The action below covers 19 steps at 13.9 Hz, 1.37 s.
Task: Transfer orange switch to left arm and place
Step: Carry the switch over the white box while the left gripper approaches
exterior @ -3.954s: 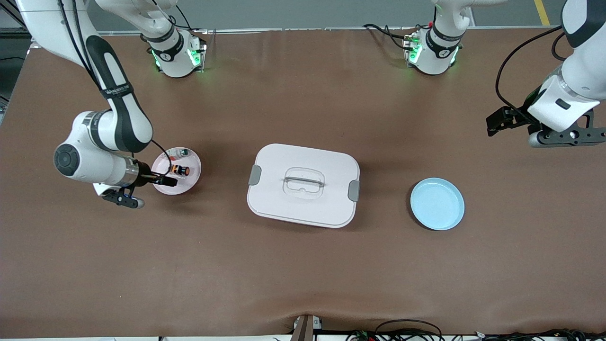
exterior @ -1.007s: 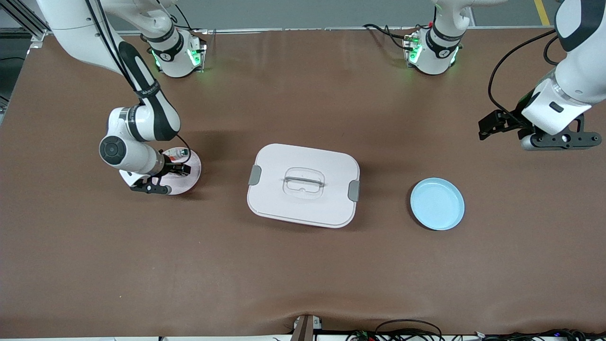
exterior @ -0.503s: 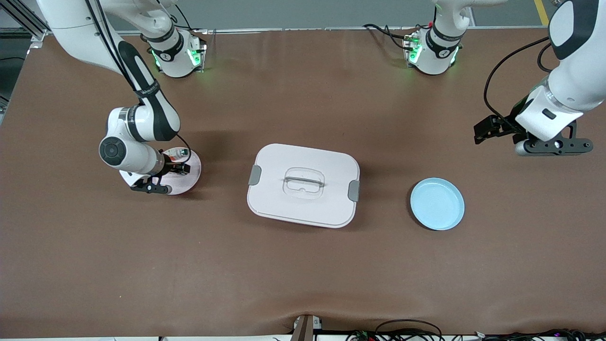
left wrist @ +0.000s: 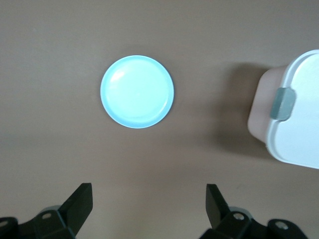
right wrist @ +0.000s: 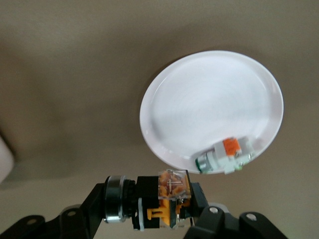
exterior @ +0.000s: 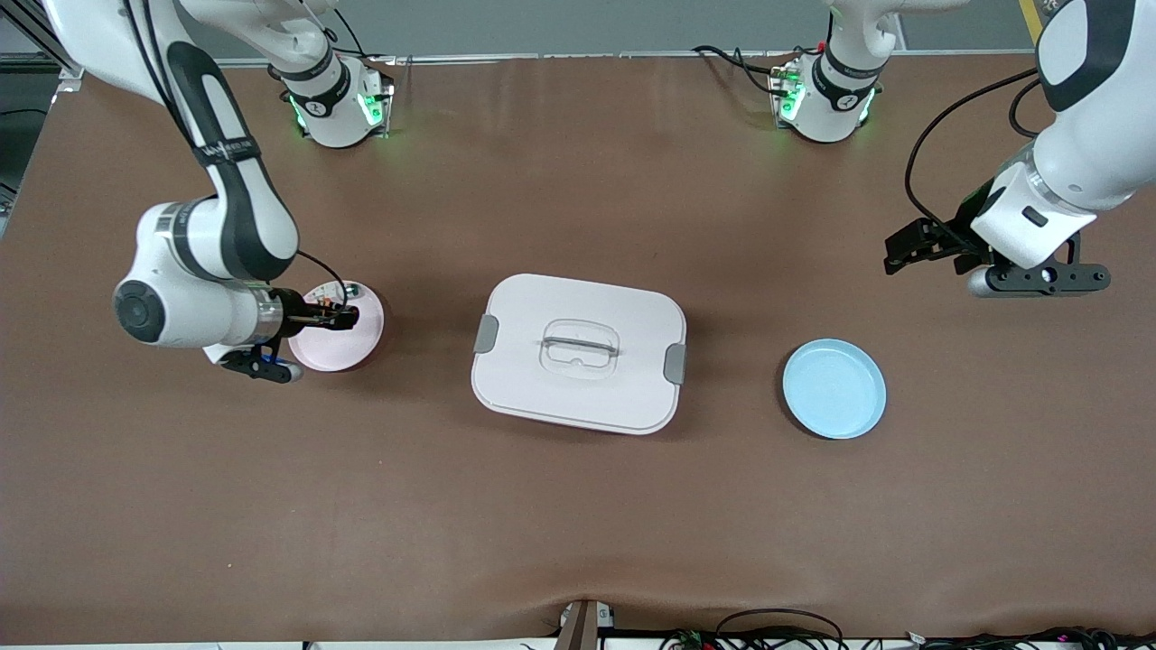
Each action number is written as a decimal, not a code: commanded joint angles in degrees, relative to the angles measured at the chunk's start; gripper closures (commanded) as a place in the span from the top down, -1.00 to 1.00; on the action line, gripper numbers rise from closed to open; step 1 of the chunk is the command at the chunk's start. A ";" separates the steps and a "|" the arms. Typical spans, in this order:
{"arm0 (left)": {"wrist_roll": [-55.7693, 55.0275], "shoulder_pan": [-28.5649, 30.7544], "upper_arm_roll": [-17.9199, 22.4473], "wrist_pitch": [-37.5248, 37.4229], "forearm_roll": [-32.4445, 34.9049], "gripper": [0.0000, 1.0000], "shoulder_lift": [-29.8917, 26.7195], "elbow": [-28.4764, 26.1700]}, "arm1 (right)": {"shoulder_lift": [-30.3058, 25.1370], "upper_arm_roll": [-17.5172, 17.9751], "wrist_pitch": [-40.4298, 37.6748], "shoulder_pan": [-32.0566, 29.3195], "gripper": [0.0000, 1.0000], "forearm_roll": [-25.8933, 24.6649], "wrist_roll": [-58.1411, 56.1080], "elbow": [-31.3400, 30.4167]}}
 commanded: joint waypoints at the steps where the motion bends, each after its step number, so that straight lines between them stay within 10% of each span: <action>1: -3.23 -0.90 -0.21 0.08 -1.70 1.00 1.21 2.58 | 0.28 0.65 -8.77 1.21 -1.00 2.74 11.64 8.10; 19: 4.23 -4.51 -5.47 7.99 -25.00 1.00 4.01 5.13 | 13.70 0.56 -1.16 18.26 -1.00 36.41 69.84 33.50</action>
